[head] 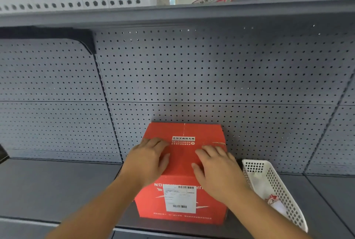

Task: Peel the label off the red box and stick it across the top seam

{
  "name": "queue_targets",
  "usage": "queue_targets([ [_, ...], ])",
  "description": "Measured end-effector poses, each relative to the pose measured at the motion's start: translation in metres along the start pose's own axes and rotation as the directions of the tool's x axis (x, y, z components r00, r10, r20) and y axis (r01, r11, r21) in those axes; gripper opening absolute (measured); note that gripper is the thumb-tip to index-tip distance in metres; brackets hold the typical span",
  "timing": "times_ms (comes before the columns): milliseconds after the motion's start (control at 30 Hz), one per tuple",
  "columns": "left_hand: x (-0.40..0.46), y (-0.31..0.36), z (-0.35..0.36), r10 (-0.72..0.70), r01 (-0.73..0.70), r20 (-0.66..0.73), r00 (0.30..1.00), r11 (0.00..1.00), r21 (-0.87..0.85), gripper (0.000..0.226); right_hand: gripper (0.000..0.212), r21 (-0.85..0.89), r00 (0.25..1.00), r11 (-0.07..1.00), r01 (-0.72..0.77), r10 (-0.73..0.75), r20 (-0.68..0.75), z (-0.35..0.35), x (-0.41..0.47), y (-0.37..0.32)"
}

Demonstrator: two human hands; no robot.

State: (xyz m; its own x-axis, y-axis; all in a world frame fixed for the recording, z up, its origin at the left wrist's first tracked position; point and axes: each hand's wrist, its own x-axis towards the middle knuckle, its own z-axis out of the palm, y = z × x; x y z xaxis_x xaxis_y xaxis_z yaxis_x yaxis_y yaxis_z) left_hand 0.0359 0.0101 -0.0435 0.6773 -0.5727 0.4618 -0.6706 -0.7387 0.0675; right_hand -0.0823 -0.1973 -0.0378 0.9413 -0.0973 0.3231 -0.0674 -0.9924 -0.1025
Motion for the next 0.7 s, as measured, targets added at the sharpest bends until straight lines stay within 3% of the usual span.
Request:
queue_targets([
  [400,-0.069,0.010,-0.042,-0.097,0.101,0.036,0.995,0.983,-0.153,0.054,0.049,0.079,0.975,0.977,-0.199,0.205,-0.083,-0.022,-0.051,-0.058],
  [700,-0.131,0.000,-0.073,-0.091,0.100,0.045,0.995,0.960,-0.260,0.051,0.043,0.197,0.953,0.955,-0.223,0.256,-0.161,-0.025,-0.103,-0.116],
])
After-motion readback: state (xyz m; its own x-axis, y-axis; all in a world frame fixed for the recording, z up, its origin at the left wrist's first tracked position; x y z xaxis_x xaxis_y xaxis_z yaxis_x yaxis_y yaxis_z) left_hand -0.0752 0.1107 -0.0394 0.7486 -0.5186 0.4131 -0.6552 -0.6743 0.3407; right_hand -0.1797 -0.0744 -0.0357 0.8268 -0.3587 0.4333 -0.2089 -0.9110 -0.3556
